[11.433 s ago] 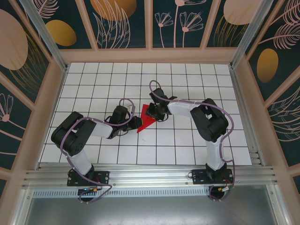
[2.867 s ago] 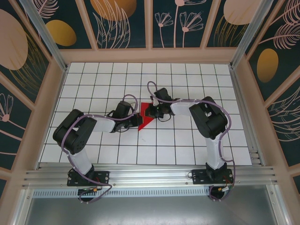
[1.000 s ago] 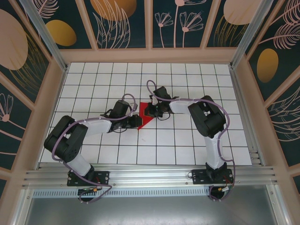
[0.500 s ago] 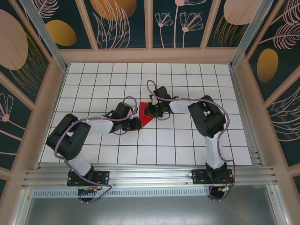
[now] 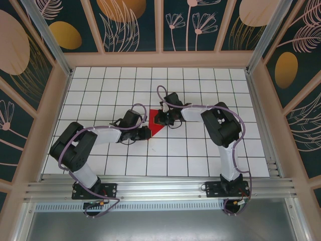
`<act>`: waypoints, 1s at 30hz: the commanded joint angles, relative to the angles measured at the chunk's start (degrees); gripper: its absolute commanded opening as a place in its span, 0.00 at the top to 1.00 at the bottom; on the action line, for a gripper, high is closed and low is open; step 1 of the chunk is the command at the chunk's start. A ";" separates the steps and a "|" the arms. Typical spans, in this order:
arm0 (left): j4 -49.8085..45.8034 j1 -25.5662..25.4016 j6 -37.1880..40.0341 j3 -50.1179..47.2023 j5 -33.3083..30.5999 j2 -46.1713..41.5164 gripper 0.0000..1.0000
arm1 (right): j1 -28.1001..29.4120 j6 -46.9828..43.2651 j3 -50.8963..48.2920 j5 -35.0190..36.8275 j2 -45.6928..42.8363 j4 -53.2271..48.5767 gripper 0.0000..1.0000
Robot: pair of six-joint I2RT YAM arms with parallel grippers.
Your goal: Fold a paper plane with a square sheet of paper (pick it up from the middle)
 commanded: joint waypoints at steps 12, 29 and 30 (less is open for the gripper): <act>-3.19 -1.28 -0.96 -3.88 -0.49 0.96 0.87 | -0.27 -0.54 -2.69 8.79 7.04 -7.54 1.00; -6.56 -3.20 -2.64 -7.58 -2.24 -2.01 0.90 | -0.35 -0.49 -3.21 8.92 7.04 -7.54 1.00; -6.73 -3.22 -2.65 -7.65 -2.47 -2.24 0.90 | -0.35 -0.53 -3.24 8.92 6.98 -7.63 1.00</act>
